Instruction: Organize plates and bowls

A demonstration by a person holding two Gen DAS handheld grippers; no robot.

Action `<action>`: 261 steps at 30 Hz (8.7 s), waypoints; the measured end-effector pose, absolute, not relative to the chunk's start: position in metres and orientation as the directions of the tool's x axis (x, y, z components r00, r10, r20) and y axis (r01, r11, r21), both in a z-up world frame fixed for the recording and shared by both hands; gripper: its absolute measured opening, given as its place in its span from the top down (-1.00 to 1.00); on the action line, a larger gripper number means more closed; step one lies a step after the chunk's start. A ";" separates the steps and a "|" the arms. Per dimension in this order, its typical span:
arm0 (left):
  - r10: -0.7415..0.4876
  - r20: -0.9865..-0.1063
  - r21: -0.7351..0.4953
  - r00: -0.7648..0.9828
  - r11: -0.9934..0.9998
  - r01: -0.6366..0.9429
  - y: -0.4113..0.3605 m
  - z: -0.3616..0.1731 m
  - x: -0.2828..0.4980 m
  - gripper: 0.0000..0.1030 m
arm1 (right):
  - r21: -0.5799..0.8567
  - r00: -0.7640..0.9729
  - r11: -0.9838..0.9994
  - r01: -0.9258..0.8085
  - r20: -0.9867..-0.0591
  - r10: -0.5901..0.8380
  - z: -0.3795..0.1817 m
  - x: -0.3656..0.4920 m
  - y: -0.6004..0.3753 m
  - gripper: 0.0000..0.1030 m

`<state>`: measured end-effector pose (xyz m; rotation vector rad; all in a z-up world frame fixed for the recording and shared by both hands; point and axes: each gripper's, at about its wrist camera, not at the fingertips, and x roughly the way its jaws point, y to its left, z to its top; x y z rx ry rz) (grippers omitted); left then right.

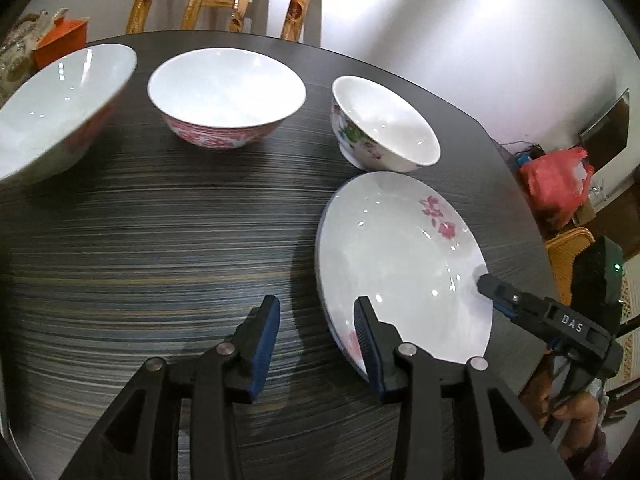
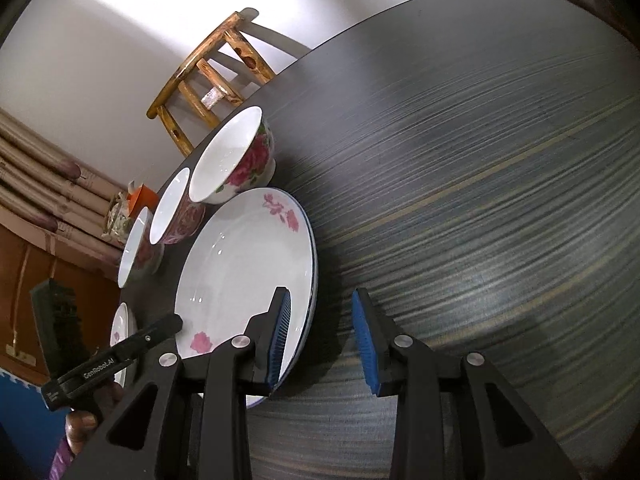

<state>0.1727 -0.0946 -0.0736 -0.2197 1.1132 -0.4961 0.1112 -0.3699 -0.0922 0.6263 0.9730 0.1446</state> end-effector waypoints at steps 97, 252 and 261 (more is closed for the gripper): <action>-0.166 -0.787 -0.383 0.594 0.886 -0.260 0.216 -0.042 0.064 0.74 | 0.511 0.239 0.798 -0.320 -0.771 0.590 -0.052 0.153 -0.032 0.77; -0.167 -0.828 -0.176 0.536 0.984 0.034 0.125 -0.015 0.279 0.31 | 0.772 0.411 0.632 0.072 -0.600 0.686 -0.074 0.243 -0.121 0.03; -0.338 -0.825 -0.350 0.452 0.935 0.060 0.134 -0.044 0.323 0.29 | 0.739 0.406 0.663 0.118 -0.645 0.647 -0.083 0.261 -0.112 -0.02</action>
